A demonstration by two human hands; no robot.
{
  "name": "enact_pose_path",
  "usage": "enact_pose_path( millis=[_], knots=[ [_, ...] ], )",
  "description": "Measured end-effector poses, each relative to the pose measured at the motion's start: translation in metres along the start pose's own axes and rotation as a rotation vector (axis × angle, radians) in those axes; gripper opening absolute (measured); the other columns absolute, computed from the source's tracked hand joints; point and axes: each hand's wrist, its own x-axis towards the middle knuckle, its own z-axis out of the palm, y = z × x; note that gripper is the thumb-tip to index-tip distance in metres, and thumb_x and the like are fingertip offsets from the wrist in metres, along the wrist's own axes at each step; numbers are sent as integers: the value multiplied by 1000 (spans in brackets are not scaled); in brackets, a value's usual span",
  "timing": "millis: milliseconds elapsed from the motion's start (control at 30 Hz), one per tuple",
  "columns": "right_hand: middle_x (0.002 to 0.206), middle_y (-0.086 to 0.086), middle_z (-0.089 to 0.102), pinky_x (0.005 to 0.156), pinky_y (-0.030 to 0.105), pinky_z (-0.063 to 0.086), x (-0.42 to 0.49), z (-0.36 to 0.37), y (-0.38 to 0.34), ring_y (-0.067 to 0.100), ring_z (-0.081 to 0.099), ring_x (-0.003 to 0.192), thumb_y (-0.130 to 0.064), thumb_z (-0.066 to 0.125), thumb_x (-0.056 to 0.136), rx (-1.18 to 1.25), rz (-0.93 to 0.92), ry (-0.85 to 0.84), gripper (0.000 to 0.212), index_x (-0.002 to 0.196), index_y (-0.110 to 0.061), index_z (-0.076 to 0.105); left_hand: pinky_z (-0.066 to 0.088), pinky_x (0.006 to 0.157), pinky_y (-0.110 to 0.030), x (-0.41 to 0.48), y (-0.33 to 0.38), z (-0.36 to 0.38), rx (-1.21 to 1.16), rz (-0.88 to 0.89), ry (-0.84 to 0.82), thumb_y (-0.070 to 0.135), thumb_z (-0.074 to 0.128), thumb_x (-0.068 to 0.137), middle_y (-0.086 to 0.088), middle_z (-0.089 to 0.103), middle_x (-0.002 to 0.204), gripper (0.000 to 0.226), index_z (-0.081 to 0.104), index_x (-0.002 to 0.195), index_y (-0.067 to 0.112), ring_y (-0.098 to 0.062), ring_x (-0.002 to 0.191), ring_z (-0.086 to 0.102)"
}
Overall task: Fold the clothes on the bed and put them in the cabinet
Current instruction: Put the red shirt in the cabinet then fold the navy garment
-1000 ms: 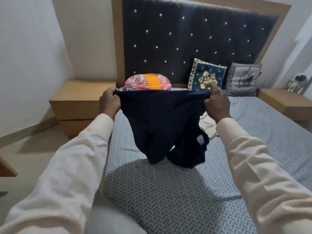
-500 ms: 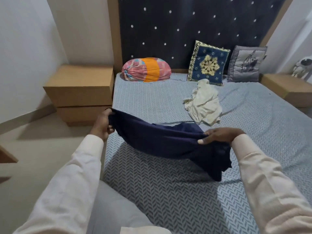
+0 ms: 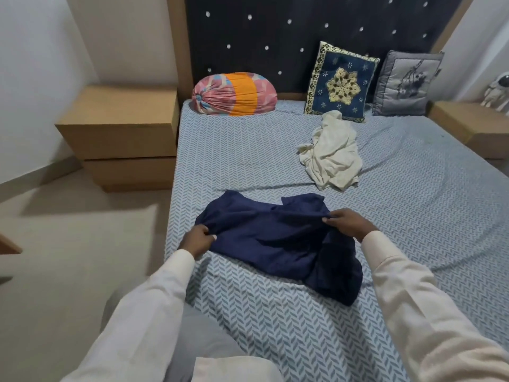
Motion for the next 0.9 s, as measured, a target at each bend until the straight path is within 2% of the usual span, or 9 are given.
enact_pose_path(
  millis=[67,167,267,333,367,500,633,767,900],
  knots=[
    [72,4,64,66,29,42,-7,-3,-5,18,57,68,-25,69,90,97,-47,49,19,85,-6,72,47,95,-39,-6,1,10,92,53,-11,25,65,88,-15,60,127,48,52,131,7,-33,114,57],
    [78,2,70,72,30,46,-17,-8,-12,15,61,73,-29,69,91,223,-100,43,17,82,-14,72,43,101,-36,-7,5,19,268,117,-52,29,62,90,-10,55,138,60,39,145,20,-32,124,52],
    [84,2,73,78,30,49,-32,-9,-20,15,64,81,-28,70,89,310,-119,-77,14,85,-15,75,46,93,-35,-10,4,32,439,120,-62,34,58,92,-6,63,125,29,58,119,25,-29,115,57],
    [92,5,74,81,21,52,-48,-8,-29,14,66,88,-16,72,85,437,-112,-273,6,89,-15,76,48,86,-35,-11,6,38,370,91,36,33,54,92,-6,68,112,15,63,101,24,-29,104,61],
    [94,7,73,81,20,53,-57,-6,-33,13,67,89,-14,74,82,465,-105,-372,10,92,-14,76,48,84,-35,-12,8,38,312,96,95,30,52,92,-5,68,108,14,63,97,23,-29,101,61],
    [98,13,68,86,22,49,-77,18,-41,16,63,92,-11,83,73,334,-156,-680,20,91,-10,76,47,88,-37,-7,18,38,111,236,306,21,54,91,-9,63,114,18,63,106,16,-30,105,59],
    [89,4,66,85,25,44,-87,62,-40,13,58,86,-9,79,79,207,-176,-899,11,85,-15,71,41,104,-39,1,27,46,87,423,271,12,57,89,-9,51,133,35,59,124,12,-27,123,49],
    [79,-11,65,78,17,44,-94,94,-32,2,57,77,-4,72,85,135,-110,-980,19,86,-21,65,30,114,-36,19,27,44,119,384,188,9,55,91,-12,41,147,50,47,140,7,-27,137,38],
    [85,-20,68,87,14,43,-99,108,-27,-5,58,84,8,64,87,152,-40,-977,30,99,-19,65,29,115,-34,31,47,38,180,437,85,9,54,91,-13,41,148,53,43,144,7,-27,137,38]
  ],
)
